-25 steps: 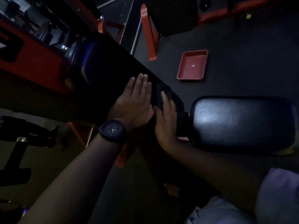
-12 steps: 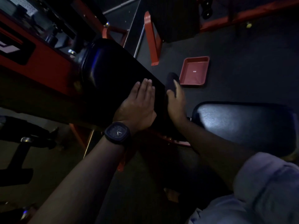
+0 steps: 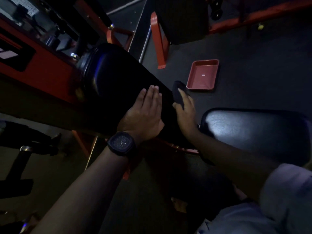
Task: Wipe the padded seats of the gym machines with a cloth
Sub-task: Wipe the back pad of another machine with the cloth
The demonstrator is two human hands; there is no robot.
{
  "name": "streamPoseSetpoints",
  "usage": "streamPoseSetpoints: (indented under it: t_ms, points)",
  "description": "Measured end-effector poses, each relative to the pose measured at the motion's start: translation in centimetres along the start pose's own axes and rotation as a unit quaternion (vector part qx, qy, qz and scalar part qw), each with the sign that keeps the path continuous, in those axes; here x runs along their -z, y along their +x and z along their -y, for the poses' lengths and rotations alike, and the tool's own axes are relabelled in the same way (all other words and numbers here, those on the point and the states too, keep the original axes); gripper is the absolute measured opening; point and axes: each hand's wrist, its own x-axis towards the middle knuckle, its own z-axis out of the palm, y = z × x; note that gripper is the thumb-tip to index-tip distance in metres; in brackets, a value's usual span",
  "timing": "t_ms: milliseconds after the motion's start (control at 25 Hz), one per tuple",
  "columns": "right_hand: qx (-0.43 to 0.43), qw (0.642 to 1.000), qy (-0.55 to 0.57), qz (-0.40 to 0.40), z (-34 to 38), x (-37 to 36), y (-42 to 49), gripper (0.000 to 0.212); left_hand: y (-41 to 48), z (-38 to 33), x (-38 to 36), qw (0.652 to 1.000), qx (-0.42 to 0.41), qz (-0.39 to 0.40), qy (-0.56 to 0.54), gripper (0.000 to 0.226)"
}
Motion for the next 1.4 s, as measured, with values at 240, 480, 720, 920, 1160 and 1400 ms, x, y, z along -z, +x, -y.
streamPoseSetpoints:
  t_ms: [240,480,720,920,1160,1400]
  points:
    - [-0.217,0.975,0.006,-0.053,-5.7,2.4,2.2,0.052,0.1,0.0,0.0,1.0,0.006,0.0,-0.008,0.07]
    - [-0.212,0.975,-0.026,-0.061,-2.9,1.2,-1.1,0.056,-0.1,0.2,0.0,1.0,-0.001,0.009,-0.004,0.071]
    - [0.036,0.999,0.029,-0.001,7.4,-1.1,-3.5,0.059,-0.6,0.8,2.4,0.995,0.078,-0.022,-0.061,0.064]
    - [0.164,0.985,0.055,0.015,13.0,-3.0,-5.8,0.057,-4.8,5.1,3.4,0.957,0.191,-0.166,-0.143,0.063]
    - [0.305,0.952,-0.009,-0.036,15.8,-5.5,-9.9,0.061,-9.6,10.6,1.9,0.861,0.125,-0.235,-0.433,0.085]
    - [0.442,0.87,-0.201,-0.084,16.1,-7.3,-11.3,0.065,-10.1,16.0,-1.5,0.849,0.039,-0.171,-0.499,0.094]
